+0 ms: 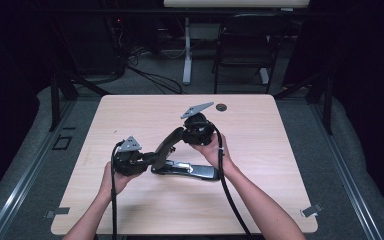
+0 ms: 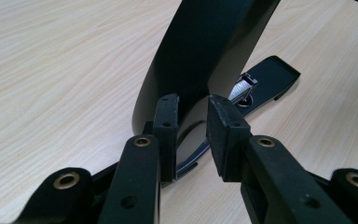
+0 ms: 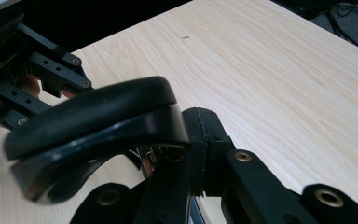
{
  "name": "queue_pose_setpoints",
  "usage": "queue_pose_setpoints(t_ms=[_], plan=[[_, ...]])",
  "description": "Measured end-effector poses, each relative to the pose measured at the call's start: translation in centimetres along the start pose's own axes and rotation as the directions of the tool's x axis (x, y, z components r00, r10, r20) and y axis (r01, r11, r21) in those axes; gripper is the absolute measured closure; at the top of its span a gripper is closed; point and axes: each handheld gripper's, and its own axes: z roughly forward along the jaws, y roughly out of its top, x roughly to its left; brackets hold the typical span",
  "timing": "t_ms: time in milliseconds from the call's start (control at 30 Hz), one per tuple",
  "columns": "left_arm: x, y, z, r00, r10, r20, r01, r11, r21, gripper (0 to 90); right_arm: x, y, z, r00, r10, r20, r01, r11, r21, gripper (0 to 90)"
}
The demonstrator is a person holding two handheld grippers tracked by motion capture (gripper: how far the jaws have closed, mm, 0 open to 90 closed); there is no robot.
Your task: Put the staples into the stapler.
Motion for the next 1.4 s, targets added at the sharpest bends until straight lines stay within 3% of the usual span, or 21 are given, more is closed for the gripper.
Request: queue_pose_setpoints(t_ms=[533,967,1400], plan=[[-0.5,0.2,0.4,1.0,-0.003,0.001,0.003,1.0,0.009,74.6,-0.5,-1.4,-0.4,0.9969,0.078,-0.01,-0.077,0.996,0.034,90.0],[-0.8,0.5,0.8,1.0,0.002,0.007,-0.002,0.9999,0.014,74.9,-1.6,-3.1,-1.2,0.9834,0.176,-0.042,-0.175,0.984,0.035,90.0],[-0.9,0.5,0.9,0.9999,0.006,0.009,-0.006,0.9997,0.023,75.3,-1.8,-3.8,-1.5,0.9786,0.201,-0.046,-0.199,0.979,0.046,90.0]])
